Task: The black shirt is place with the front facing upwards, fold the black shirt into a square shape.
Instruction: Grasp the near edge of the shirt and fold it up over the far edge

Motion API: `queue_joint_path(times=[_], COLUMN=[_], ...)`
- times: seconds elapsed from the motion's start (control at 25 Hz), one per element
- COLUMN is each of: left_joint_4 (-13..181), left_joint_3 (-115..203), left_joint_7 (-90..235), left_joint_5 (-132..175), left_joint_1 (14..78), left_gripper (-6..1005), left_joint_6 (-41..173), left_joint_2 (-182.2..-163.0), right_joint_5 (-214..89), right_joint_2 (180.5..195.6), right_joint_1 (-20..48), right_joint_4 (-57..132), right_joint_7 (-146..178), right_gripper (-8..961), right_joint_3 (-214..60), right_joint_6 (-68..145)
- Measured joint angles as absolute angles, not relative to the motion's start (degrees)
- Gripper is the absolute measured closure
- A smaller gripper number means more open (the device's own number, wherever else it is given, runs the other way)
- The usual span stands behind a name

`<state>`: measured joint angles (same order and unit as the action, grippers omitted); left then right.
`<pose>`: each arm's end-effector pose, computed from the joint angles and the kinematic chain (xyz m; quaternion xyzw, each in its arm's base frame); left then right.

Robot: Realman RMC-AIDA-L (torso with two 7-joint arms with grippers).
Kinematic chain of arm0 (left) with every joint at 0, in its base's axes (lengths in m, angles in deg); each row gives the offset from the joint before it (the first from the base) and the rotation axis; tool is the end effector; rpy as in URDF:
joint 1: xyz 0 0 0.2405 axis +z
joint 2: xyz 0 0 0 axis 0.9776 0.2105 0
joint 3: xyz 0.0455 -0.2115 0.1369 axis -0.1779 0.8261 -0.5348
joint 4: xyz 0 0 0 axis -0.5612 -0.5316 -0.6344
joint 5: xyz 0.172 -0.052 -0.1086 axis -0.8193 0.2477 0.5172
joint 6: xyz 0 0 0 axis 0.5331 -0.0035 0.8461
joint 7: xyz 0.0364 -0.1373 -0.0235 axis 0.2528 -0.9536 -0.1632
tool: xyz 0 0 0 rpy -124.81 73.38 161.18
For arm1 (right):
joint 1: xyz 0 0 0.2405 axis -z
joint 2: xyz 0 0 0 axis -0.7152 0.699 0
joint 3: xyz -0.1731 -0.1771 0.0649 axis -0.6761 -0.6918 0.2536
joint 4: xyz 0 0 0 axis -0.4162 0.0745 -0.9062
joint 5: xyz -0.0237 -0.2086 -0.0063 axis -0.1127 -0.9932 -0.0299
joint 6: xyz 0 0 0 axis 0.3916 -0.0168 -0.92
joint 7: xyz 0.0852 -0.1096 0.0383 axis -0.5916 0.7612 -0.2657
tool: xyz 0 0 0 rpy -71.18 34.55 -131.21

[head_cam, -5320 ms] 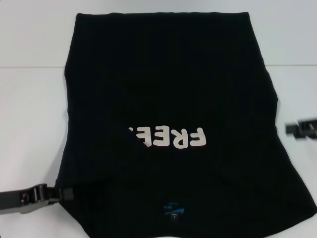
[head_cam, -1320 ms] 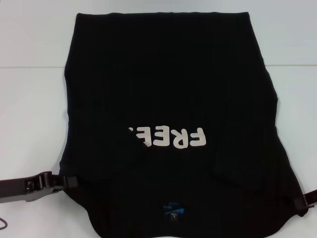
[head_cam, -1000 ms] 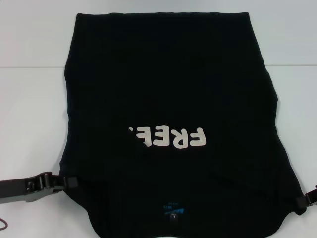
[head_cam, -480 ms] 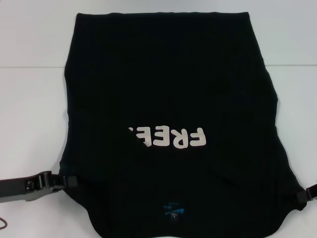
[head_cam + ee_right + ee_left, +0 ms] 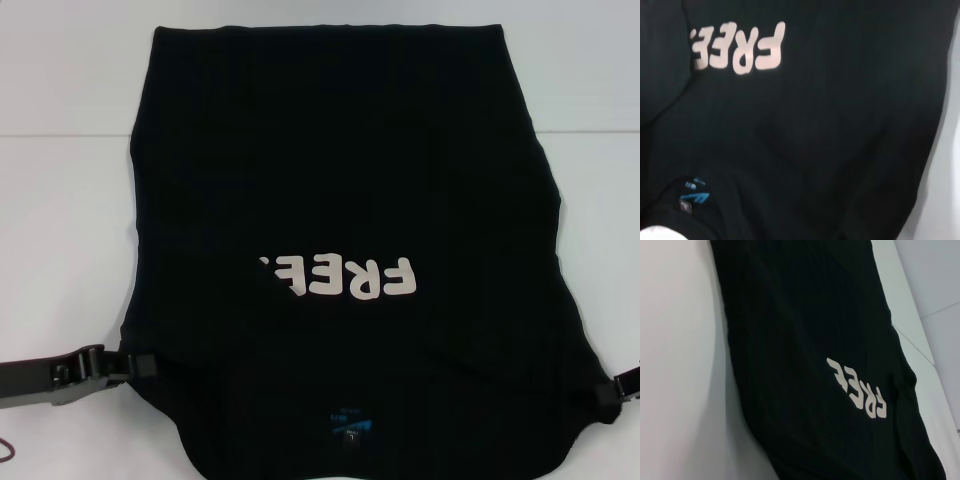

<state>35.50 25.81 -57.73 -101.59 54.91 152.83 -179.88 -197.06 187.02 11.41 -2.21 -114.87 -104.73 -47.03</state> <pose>-0.3297 0.2778 0.0298 -0.7161 -0.6587 -0.2065 0.1034 0.3228 0.3253 0.0566 -0.7863 0.6109 -0.0136 0.0920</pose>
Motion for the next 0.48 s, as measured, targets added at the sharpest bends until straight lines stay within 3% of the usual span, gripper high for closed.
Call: queue_joint_path(times=[0.24, 0.48], left_joint_4=[35.50, 35.50], left_joint_3=[25.81, 25.81], left_joint_7=[-57.70, -57.70], left_joint_5=[-101.61, -101.61], left_joint_1=[55.05, 55.01], left_gripper=[978, 978], left_joint_6=[152.83, 152.99], left_joint_2=[-179.92, -179.93], right_joint_5=[-197.41, -197.52], right_joint_2=[186.77, 186.26], right_joint_1=[11.85, 12.48], right_joint_4=[-2.25, -2.83], right_joint_7=[-114.82, -114.72], right_gripper=[710, 588], right_joint_3=[-104.45, -104.45], right_joint_6=[-46.43, -47.10])
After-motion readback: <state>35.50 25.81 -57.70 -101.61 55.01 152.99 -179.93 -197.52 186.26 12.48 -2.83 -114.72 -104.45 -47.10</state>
